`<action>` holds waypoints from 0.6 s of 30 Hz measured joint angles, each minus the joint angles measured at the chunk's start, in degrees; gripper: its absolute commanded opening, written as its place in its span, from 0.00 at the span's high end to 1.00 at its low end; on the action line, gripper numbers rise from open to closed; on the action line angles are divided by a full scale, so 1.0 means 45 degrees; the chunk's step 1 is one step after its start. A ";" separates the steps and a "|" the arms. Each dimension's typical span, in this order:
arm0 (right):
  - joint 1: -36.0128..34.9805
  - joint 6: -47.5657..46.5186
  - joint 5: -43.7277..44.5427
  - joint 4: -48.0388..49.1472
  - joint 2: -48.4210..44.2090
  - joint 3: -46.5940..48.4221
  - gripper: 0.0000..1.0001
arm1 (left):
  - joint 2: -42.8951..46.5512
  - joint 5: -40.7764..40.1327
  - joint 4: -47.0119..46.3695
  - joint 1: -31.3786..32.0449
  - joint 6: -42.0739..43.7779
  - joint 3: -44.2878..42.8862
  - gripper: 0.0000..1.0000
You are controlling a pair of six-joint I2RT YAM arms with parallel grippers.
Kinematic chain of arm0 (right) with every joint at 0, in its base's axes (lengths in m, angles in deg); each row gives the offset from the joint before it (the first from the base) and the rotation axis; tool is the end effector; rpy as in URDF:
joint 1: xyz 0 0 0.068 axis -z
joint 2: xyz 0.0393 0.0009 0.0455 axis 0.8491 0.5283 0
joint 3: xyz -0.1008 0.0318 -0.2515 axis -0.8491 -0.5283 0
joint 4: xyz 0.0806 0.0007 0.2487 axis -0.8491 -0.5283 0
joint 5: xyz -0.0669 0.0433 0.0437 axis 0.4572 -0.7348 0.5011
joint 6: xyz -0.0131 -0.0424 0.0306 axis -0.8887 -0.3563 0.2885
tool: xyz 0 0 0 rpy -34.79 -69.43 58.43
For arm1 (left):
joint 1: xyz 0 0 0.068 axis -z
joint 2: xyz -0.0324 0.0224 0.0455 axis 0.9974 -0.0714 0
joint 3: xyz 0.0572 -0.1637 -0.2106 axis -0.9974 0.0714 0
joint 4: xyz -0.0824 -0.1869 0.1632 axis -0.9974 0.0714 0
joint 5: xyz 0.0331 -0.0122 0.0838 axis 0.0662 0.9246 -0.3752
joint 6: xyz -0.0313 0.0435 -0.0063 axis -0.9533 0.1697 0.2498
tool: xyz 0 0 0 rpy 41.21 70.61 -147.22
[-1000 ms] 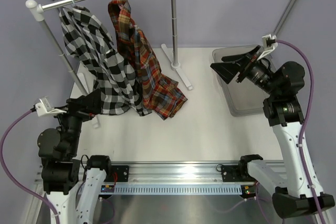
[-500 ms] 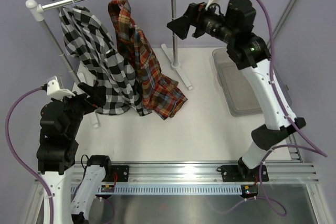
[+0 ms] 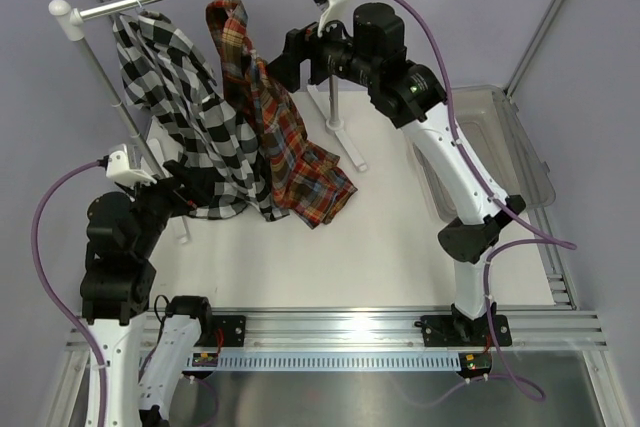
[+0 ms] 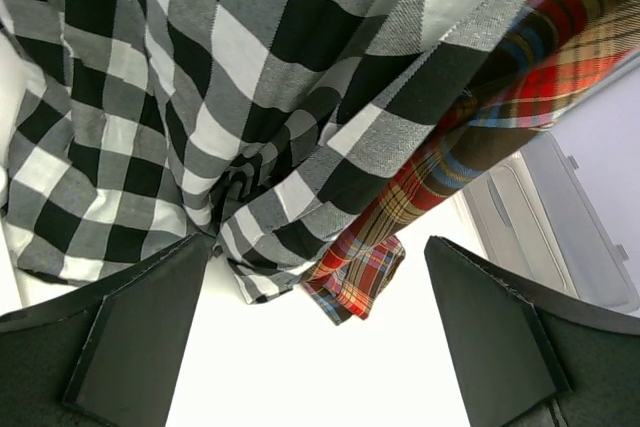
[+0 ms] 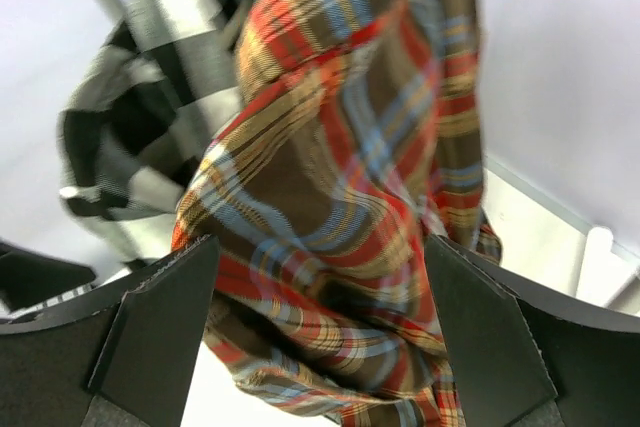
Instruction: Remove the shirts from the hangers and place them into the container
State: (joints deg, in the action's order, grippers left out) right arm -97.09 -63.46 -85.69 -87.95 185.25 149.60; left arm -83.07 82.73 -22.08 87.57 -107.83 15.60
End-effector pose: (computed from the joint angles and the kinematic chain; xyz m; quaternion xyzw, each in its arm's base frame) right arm 0.3129 0.2652 0.5276 -0.2854 0.6696 0.3540 0.5873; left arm 0.0899 -0.0077 0.3953 -0.1232 0.7477 -0.2176 0.6151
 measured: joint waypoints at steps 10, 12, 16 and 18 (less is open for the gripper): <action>-0.1515 -0.1345 0.1035 0.0253 -0.0010 0.0199 0.05 | 0.0034 0.0787 -0.0646 0.0000 0.0053 0.0505 0.03; -0.1666 -0.1535 0.1175 0.0359 -0.0010 0.0199 0.05 | 0.0044 0.0884 -0.0680 0.0000 0.0068 0.0568 0.03; -0.1690 -0.1719 0.1229 0.0350 0.0155 0.0719 0.10 | 0.0044 0.1069 -0.0719 0.0000 0.0078 0.0680 0.03; -0.1695 -0.1807 0.1263 0.0408 0.0403 0.1307 0.14 | 0.0049 0.1141 -0.0758 0.0000 0.0078 0.0733 0.03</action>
State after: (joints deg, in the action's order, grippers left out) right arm -104.72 -71.59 -80.00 -86.12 187.06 155.48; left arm -82.85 87.86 -25.49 87.57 -107.48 18.90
